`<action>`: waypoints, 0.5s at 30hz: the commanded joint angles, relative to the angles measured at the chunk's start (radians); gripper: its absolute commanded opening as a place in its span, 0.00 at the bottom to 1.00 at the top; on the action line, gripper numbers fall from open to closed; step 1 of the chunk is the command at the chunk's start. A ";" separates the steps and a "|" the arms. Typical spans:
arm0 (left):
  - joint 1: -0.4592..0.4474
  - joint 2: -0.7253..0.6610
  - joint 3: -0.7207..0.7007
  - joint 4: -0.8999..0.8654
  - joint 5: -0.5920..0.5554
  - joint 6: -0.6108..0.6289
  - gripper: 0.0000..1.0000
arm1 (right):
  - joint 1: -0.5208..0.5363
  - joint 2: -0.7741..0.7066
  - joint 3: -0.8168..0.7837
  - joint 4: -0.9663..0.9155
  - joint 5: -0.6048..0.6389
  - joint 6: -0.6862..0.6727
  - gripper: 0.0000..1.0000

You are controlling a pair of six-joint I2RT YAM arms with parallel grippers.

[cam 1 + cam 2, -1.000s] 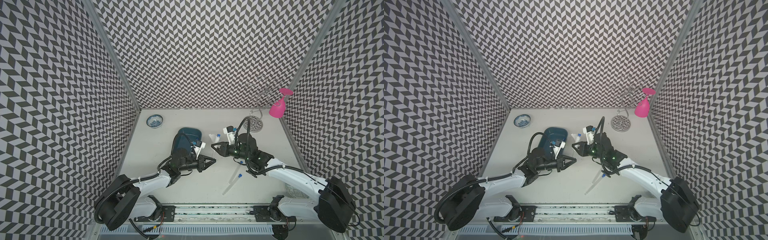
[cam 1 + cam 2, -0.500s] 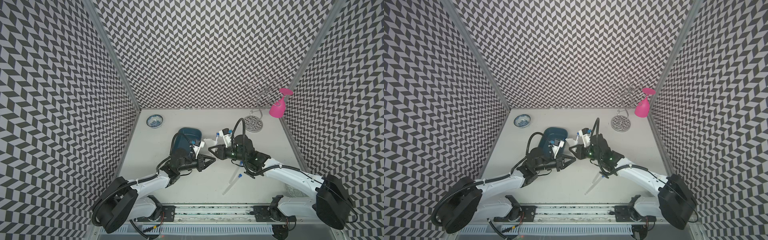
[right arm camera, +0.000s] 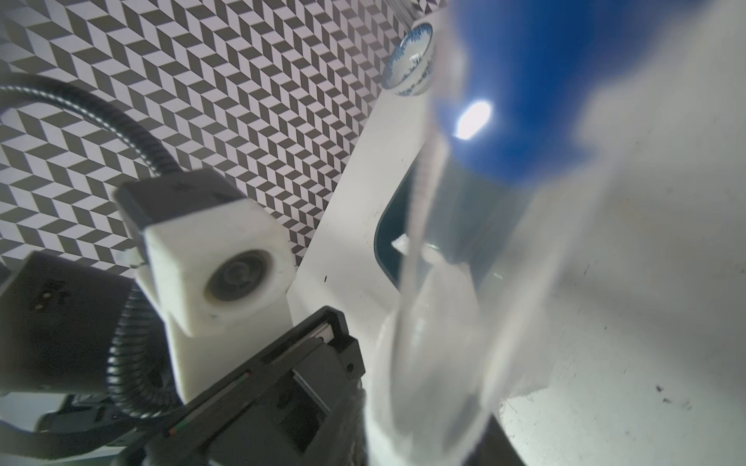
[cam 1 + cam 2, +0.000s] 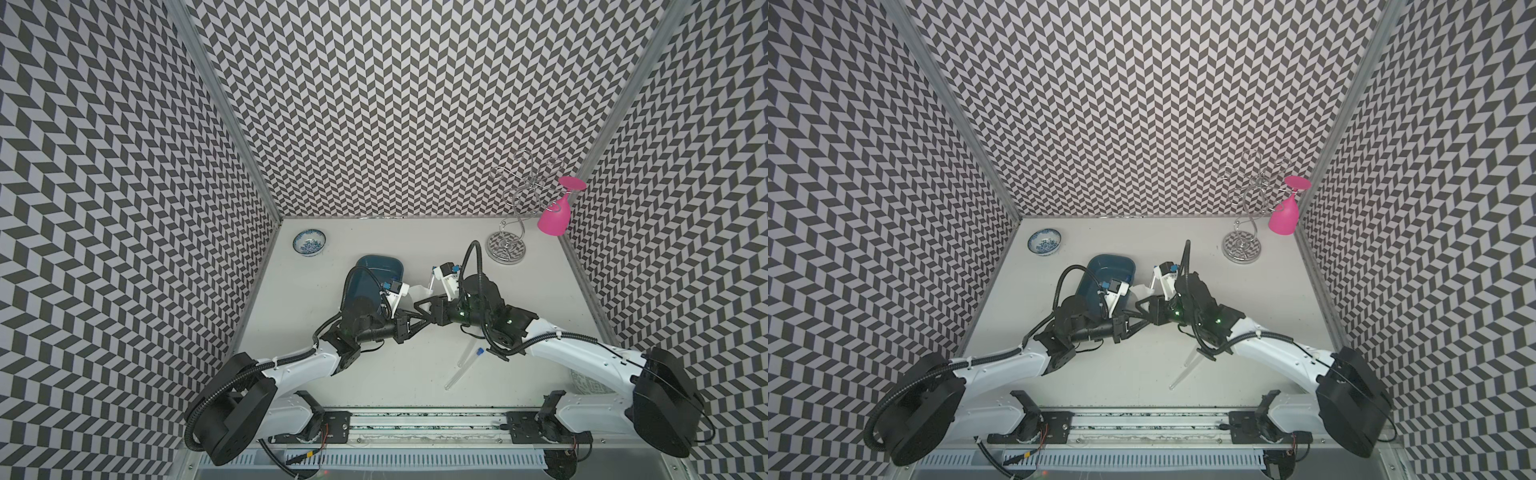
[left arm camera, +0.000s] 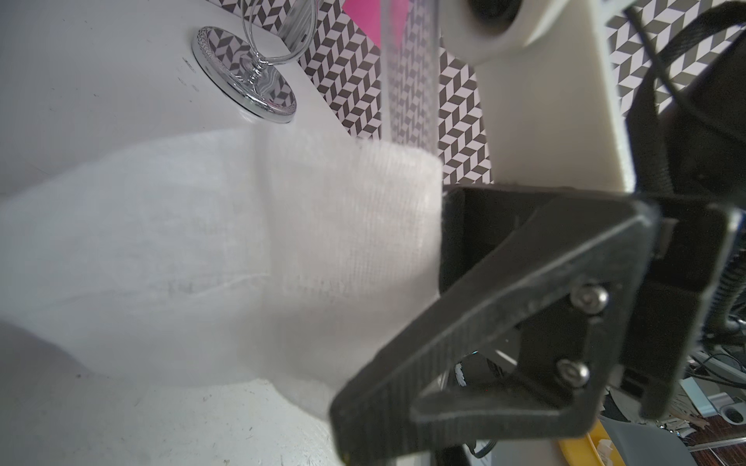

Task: Wipe the exteriors of test tubes
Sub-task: Wipe the dirt from the test tube.

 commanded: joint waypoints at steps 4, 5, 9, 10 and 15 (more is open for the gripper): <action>0.005 -0.030 -0.012 0.044 -0.011 -0.003 0.12 | -0.006 -0.004 0.056 0.004 0.020 -0.023 0.46; 0.007 -0.031 -0.012 0.044 -0.011 -0.003 0.12 | -0.006 -0.006 0.053 0.015 0.022 -0.018 0.46; 0.007 -0.035 -0.013 0.040 -0.009 -0.001 0.12 | -0.009 -0.007 0.044 0.034 0.063 -0.006 0.43; 0.006 -0.037 -0.013 0.039 -0.008 -0.002 0.12 | -0.011 -0.008 0.044 0.036 0.072 -0.003 0.41; 0.008 -0.044 -0.016 0.038 -0.007 -0.001 0.12 | -0.029 -0.023 0.048 0.044 0.137 -0.008 0.29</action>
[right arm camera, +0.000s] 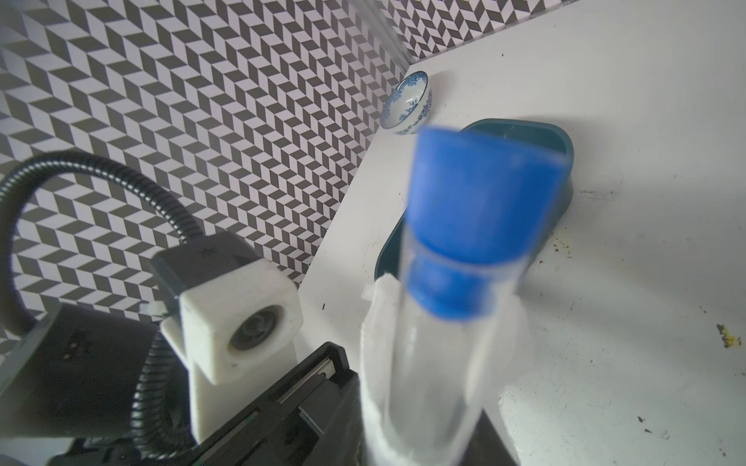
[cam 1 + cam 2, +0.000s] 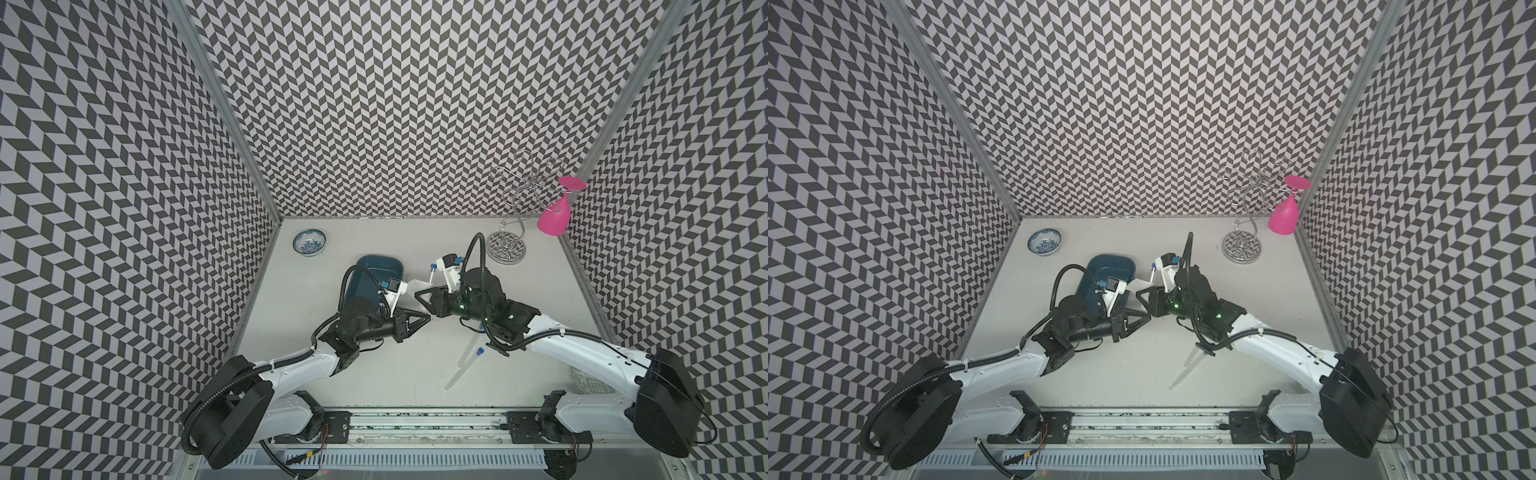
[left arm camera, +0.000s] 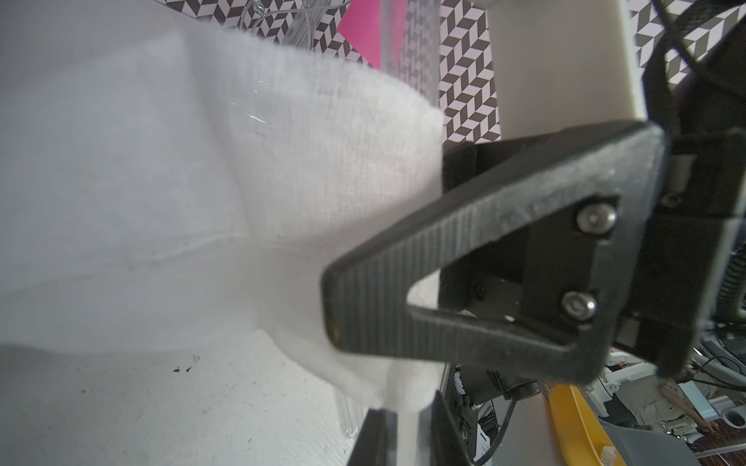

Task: Wipe the exteriors of test tubes
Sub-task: Wipe the dirt from the test tube.

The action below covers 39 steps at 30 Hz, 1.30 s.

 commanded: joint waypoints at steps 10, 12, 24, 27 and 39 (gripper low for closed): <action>0.012 -0.019 0.001 0.030 0.003 -0.003 0.12 | -0.033 0.003 0.018 0.032 -0.021 -0.051 0.26; 0.020 -0.017 0.008 0.030 0.008 -0.003 0.13 | -0.023 0.009 -0.021 0.054 -0.066 -0.014 0.24; 0.062 -0.006 0.031 0.007 0.036 0.027 0.13 | 0.009 0.011 -0.061 0.139 -0.001 0.031 0.23; 0.064 -0.007 0.044 -0.006 0.043 0.040 0.12 | -0.044 0.036 0.020 0.110 -0.017 -0.010 0.23; 0.066 -0.039 0.029 0.004 0.051 0.039 0.13 | -0.119 0.128 0.136 0.096 -0.178 -0.050 0.23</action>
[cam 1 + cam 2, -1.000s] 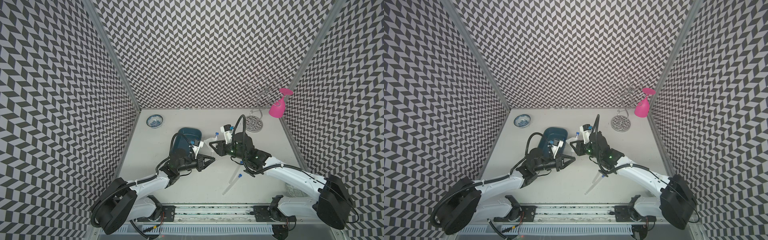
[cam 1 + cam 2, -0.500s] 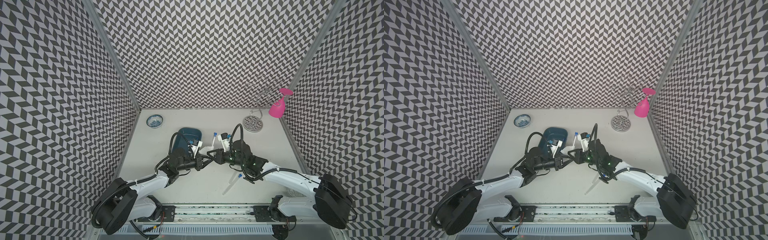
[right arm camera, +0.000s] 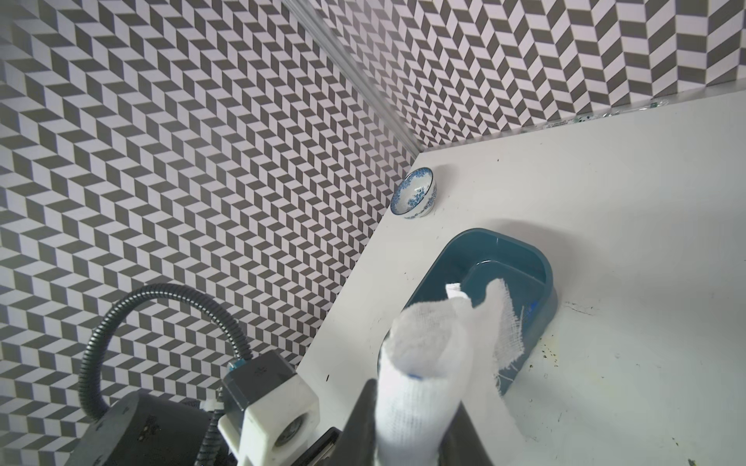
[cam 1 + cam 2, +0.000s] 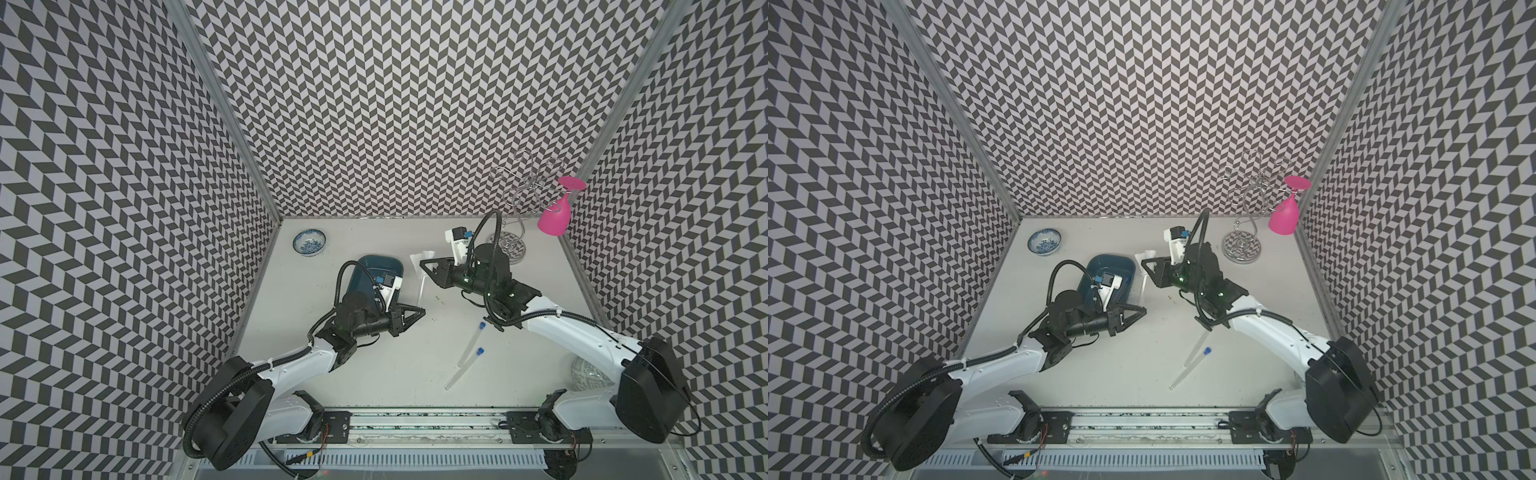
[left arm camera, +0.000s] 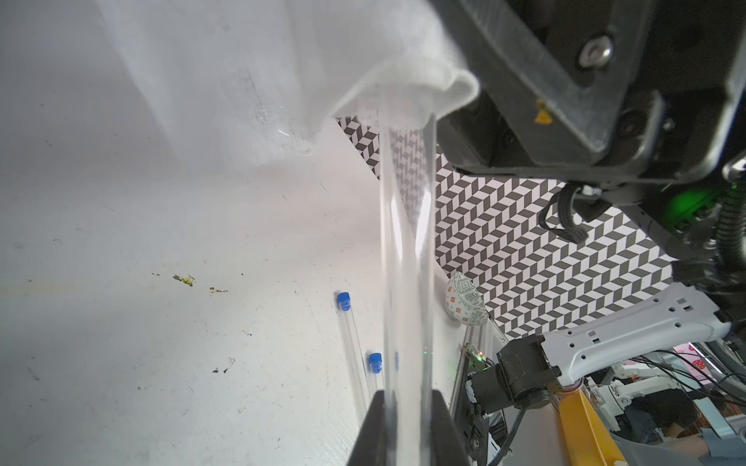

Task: Wipe the exteriors of test tubes
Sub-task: Wipe the dirt from the test tube.

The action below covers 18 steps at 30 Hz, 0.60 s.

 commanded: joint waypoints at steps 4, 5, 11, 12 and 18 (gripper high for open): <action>0.002 -0.053 -0.003 0.052 0.017 0.017 0.13 | 0.068 0.003 -0.078 0.017 -0.029 0.017 0.23; 0.002 -0.055 -0.004 0.052 0.018 0.016 0.13 | 0.083 -0.005 -0.099 0.026 -0.021 0.030 0.23; 0.004 -0.060 -0.013 0.051 0.017 0.017 0.13 | 0.148 -0.051 -0.217 0.094 0.012 0.099 0.23; 0.004 -0.058 -0.012 0.051 0.017 0.018 0.13 | 0.152 -0.052 -0.225 0.095 0.015 0.103 0.23; 0.004 -0.049 -0.002 0.045 0.016 0.021 0.13 | 0.135 -0.044 -0.152 0.022 0.066 0.053 0.22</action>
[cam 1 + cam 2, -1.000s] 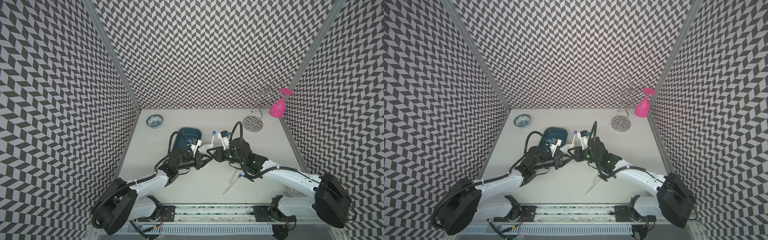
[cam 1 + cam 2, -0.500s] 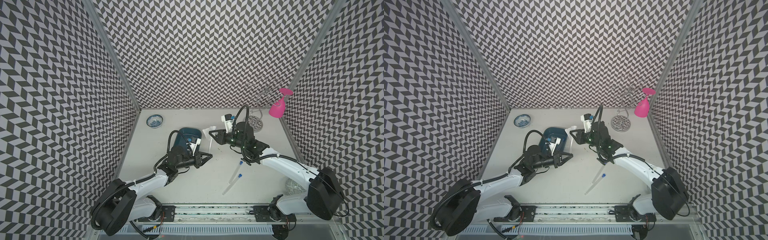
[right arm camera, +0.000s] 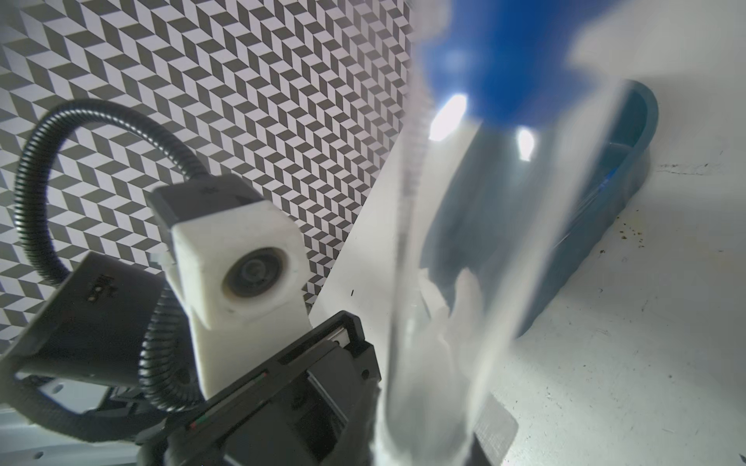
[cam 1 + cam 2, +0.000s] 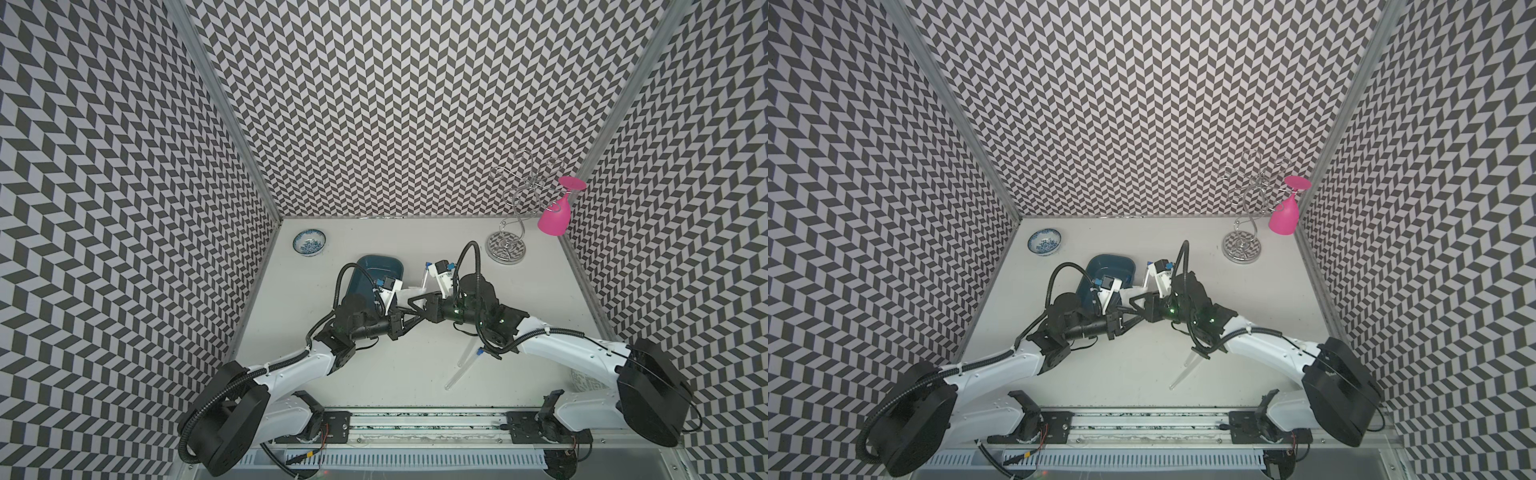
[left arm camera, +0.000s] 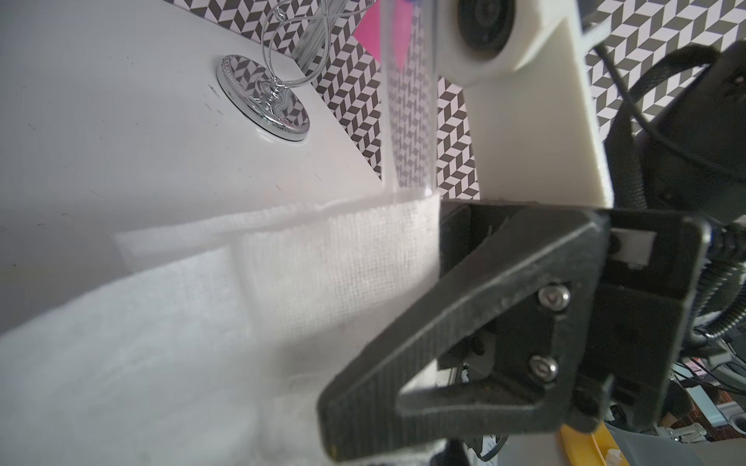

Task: Wipe the exteriors of test tubes
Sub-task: Wipe the dirt from the test tube.

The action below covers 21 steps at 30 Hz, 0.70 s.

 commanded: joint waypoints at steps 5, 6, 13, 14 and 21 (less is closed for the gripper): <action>0.006 -0.024 0.007 0.062 0.002 0.012 0.13 | -0.098 0.022 0.159 -0.068 0.010 -0.099 0.22; 0.005 -0.026 0.006 0.061 0.002 0.010 0.13 | -0.112 0.031 0.174 -0.067 -0.007 -0.104 0.22; 0.005 -0.041 0.005 0.055 -0.009 0.005 0.13 | -0.153 0.079 0.219 -0.091 -0.108 -0.130 0.22; 0.006 -0.040 0.006 0.056 -0.010 0.005 0.13 | -0.151 0.080 0.205 -0.079 -0.118 -0.117 0.22; 0.006 -0.028 0.019 0.048 -0.019 0.005 0.13 | -0.061 0.011 0.019 0.027 -0.086 -0.020 0.22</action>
